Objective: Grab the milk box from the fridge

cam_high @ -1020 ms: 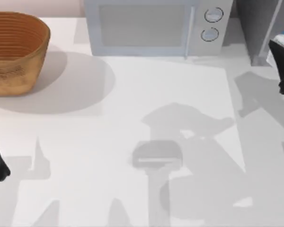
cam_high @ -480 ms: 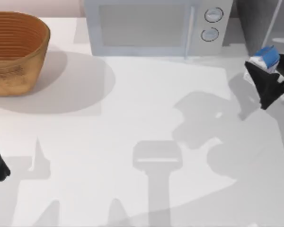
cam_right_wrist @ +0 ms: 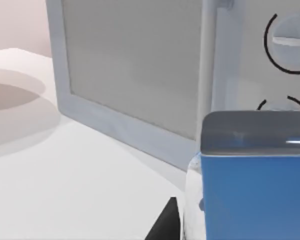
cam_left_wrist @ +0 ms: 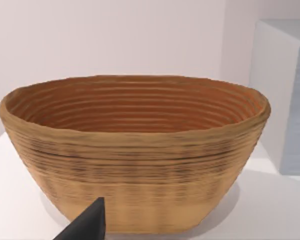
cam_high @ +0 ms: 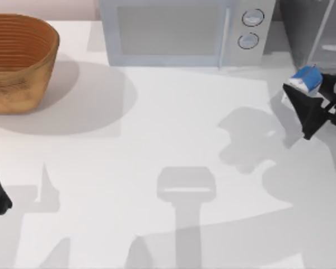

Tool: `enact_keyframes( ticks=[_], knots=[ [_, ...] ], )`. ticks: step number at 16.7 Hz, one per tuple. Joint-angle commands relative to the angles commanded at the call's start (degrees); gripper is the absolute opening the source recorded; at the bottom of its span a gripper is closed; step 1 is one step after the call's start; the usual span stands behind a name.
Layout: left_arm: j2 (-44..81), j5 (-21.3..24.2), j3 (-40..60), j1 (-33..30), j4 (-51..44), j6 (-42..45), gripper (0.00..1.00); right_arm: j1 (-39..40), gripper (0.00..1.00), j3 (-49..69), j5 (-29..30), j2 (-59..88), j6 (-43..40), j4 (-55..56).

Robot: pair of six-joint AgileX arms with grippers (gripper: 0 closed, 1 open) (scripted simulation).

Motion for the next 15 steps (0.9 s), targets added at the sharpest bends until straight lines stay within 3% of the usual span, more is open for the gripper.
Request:
enact_keyframes(
  ticks=[15],
  knots=[
    [0.00,0.00,0.00,0.00,0.00,0.00,1.00,6.66,0.00,12.47,6.75,8.13,-0.29,-4.61]
  ],
)
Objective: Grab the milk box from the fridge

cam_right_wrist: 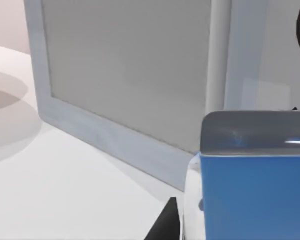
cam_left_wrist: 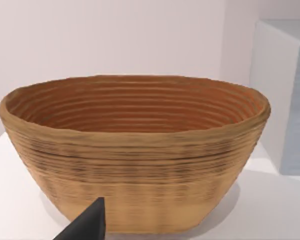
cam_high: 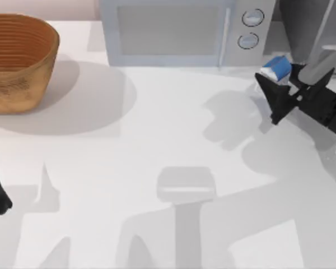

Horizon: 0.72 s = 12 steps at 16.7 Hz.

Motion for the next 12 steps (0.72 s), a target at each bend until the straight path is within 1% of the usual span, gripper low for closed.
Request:
enact_keyframes(
  ticks=[1,12],
  knots=[
    [0.00,0.00,0.00,0.00,0.00,0.00,1.00,0.00,0.00,0.00,0.00,0.00,0.00,0.00],
    [0.00,0.00,0.00,0.00,0.00,0.00,1.00,0.00,0.83,0.00,0.00,0.00,0.00,0.00]
  ],
)
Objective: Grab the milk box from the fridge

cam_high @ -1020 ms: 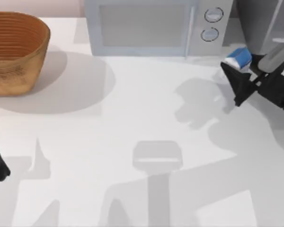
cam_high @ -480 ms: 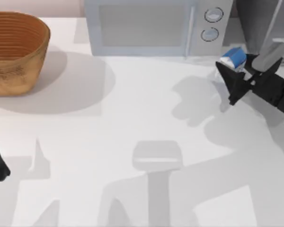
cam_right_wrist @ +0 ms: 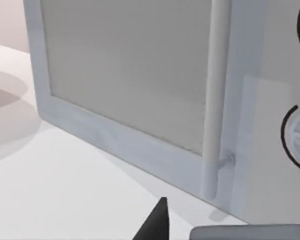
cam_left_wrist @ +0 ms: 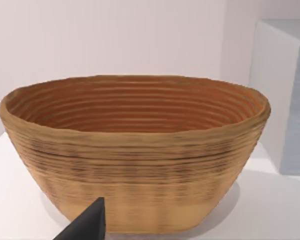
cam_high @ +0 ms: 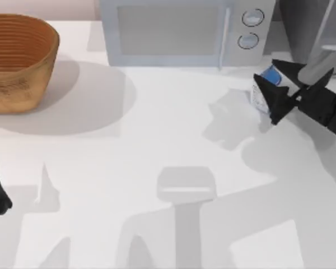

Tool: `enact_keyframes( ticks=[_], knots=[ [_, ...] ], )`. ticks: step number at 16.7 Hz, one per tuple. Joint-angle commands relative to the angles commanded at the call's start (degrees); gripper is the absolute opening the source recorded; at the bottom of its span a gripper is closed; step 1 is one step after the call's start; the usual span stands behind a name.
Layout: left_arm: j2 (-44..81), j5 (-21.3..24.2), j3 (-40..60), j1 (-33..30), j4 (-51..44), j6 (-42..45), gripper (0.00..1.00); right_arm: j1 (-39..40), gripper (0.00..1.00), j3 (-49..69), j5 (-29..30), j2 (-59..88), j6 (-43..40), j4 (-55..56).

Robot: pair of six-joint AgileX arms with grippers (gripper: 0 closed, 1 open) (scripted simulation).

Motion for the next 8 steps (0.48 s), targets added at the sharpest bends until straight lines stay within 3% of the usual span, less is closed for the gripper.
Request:
enact_keyframes(
  ticks=[2,8],
  knots=[
    [0.00,0.00,0.00,0.00,0.00,0.00,1.00,0.00,0.98,0.00,0.00,0.00,0.00,0.00],
    [0.00,0.00,0.00,0.00,0.00,0.00,1.00,0.00,1.00,0.00,0.00,0.00,0.00,0.00]
  ],
)
